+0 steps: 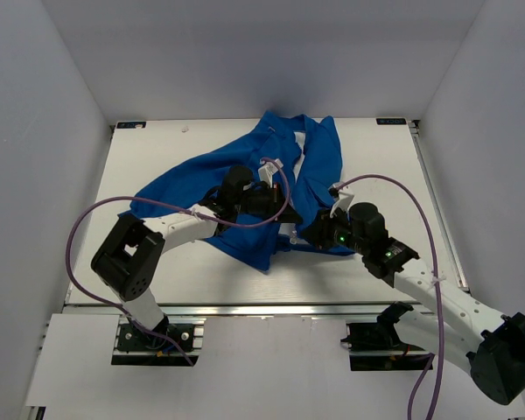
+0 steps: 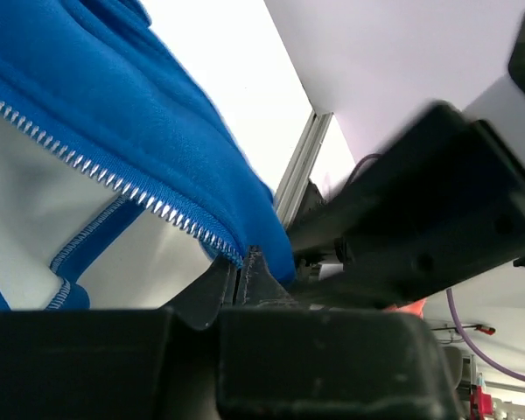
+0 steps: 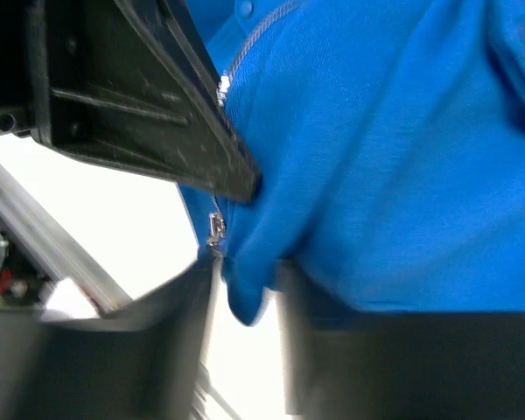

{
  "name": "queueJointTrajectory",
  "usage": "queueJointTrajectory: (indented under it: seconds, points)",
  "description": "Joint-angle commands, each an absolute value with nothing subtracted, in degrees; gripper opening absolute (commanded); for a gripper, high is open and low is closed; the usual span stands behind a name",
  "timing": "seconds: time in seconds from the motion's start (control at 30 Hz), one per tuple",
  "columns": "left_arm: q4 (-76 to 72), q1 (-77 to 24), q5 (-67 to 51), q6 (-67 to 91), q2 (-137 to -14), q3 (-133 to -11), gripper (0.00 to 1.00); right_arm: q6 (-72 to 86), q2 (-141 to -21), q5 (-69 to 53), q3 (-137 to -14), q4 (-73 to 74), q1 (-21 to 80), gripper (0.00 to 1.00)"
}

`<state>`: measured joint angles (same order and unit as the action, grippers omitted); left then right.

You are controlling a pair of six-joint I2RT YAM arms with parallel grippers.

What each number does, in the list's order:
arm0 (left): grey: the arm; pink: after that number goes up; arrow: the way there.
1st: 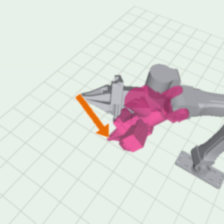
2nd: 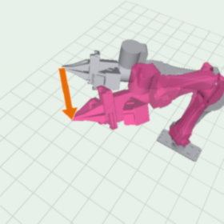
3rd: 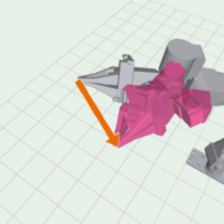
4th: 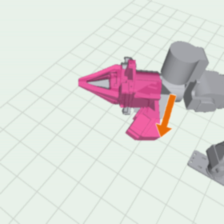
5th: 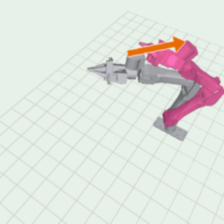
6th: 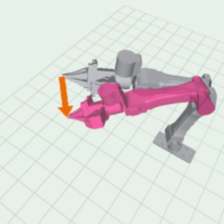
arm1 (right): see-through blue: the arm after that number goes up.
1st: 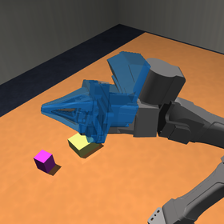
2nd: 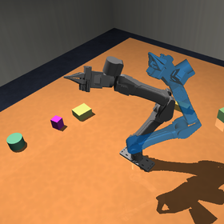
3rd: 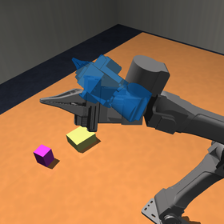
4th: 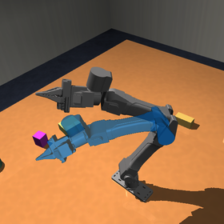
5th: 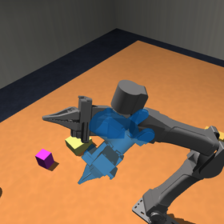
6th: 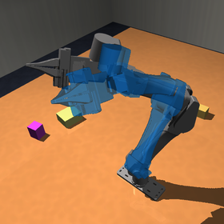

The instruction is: Zip up the jacket

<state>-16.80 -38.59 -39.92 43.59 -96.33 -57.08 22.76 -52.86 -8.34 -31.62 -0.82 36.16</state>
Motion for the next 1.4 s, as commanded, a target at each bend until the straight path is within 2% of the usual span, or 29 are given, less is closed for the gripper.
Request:
queueJointTrajectory:
  seconds: [0.0, 0.03, 0.07, 0.1, 0.17, 0.33, 0.43, 0.6, 0.8, 1.23, 1.33, 1.37]
  points:
    - [-18.6, -38.7, -41.6, 42.7, -94.7, -58.1, 0.00, 21.4, -51.9, -10.1, -33.6, 1.9, 36.5, 0.51]
    - [-18.1, -38.8, -41.0, 42.3, -94.0, -58.3, 0.00, 21.3, -51.7, -9.8, -33.6, 2.0, 36.6, 0.61]
    - [-17.5, -38.8, -40.5, 41.9, -93.5, -58.4, 0.00, 21.2, -51.3, -9.4, -33.6, 2.1, 36.6, 0.76]
    - [-16.4, -38.8, -40.2, 41.1, -93.2, -58.4, 0.00, 21.0, -51.2, -9.5, -33.6, 1.8, 36.6, 0.78]
    - [-16.0, -38.8, -39.8, 40.5, -92.3, -58.2, 0.00, 20.6, -51.2, -10.3, -33.9, 1.5, 36.5, 0.89]
    - [-15.0, -39.1, -40.1, 39.6, -91.6, -58.0, 0.00, 19.7, -51.8, -11.2, -34.5, -1.0, 36.5, 0.89]
    - [-14.9, -39.2, -40.3, 39.6, -91.4, -57.9, 0.00, 19.9, -53.0, -10.1, -35.2, -0.6, 36.6, 0.86]
    - [-14.6, -39.2, -40.2, 39.7, -90.5, -57.7, 0.00, 20.7, -55.5, -8.4, -35.8, -0.9, 36.5, 0.76]
    - [-15.0, -39.3, -40.2, 40.0, -89.6, -57.3, 0.00, 21.0, -57.3, -9.4, -35.9, -3.6, 36.4, 0.57]
    - [-15.3, -39.7, -39.7, 40.5, -89.4, -56.7, 0.00, 20.8, -56.7, -10.4, -34.0, -8.2, 36.2, 0.46]
    - [-15.1, -39.7, -39.6, 40.5, -89.6, -56.8, 0.00, 19.9, -56.9, -11.0, -34.3, -7.8, 36.1, 0.30]
    - [-15.1, -39.7, -39.6, 40.5, -89.6, -57.0, 0.00, 19.8, -56.9, -11.2, -34.5, -7.6, 35.9, 0.16]
